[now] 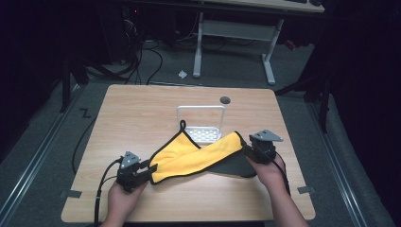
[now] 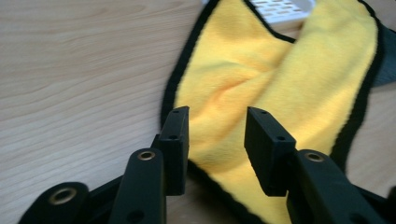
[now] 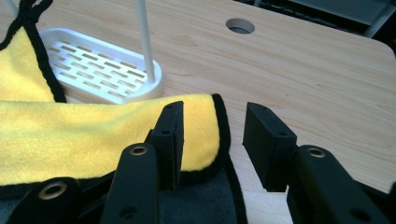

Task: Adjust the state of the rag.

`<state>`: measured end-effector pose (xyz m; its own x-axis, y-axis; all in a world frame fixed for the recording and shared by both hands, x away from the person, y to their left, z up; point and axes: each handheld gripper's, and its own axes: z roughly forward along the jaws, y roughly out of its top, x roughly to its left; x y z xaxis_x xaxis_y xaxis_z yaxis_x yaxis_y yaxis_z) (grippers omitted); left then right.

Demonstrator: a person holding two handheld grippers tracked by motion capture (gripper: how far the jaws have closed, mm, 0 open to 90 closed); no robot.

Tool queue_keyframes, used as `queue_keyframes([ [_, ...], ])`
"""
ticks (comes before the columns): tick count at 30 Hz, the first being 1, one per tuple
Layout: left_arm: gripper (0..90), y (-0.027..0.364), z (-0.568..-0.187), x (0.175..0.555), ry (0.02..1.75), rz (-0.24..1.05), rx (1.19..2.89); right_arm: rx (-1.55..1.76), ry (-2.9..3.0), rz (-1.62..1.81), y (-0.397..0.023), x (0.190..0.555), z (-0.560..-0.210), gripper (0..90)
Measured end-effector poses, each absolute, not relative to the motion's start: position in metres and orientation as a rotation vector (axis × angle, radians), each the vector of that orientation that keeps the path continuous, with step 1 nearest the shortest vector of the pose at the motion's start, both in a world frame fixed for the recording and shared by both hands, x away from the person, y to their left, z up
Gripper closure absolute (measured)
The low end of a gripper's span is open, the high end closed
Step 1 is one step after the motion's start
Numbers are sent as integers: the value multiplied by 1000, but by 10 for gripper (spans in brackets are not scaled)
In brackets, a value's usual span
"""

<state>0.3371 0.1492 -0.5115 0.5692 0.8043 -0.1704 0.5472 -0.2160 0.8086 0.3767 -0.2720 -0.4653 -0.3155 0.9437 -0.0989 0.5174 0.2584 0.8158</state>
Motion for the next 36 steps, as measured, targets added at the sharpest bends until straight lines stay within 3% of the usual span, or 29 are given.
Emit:
queue_keyframes([
  [5, 516, 134, -509, 328, 1023, 297, 1908, 1367, 1963, 911, -279, 383, -476, 524],
  [8, 515, 126, -515, 327, 1010, 277, 1952, 1415, 1971, 926, -279, 396, -486, 483],
  [16, 532, 119, -529, 331, 1031, 268, 2028, 1500, 2008, 889, -272, 437, -508, 483],
  [18, 534, 121, -530, 332, 1038, 262, 2024, 1523, 2033, 879, -271, 441, -514, 586],
  [20, 537, 123, -530, 332, 1042, 261, 2020, 1502, 2048, 881, -268, 438, -515, 780],
  [22, 537, 124, -529, 332, 1046, 262, 2012, 1434, 2025, 908, -266, 427, -509, 840],
  [28, 534, 129, -521, 332, 1052, 254, 1956, 1236, 2000, 1025, -255, 357, -471, 852],
  [36, 515, 106, -515, 325, 994, 232, 1973, 1190, 2187, 981, -246, 272, -504, 859],
])
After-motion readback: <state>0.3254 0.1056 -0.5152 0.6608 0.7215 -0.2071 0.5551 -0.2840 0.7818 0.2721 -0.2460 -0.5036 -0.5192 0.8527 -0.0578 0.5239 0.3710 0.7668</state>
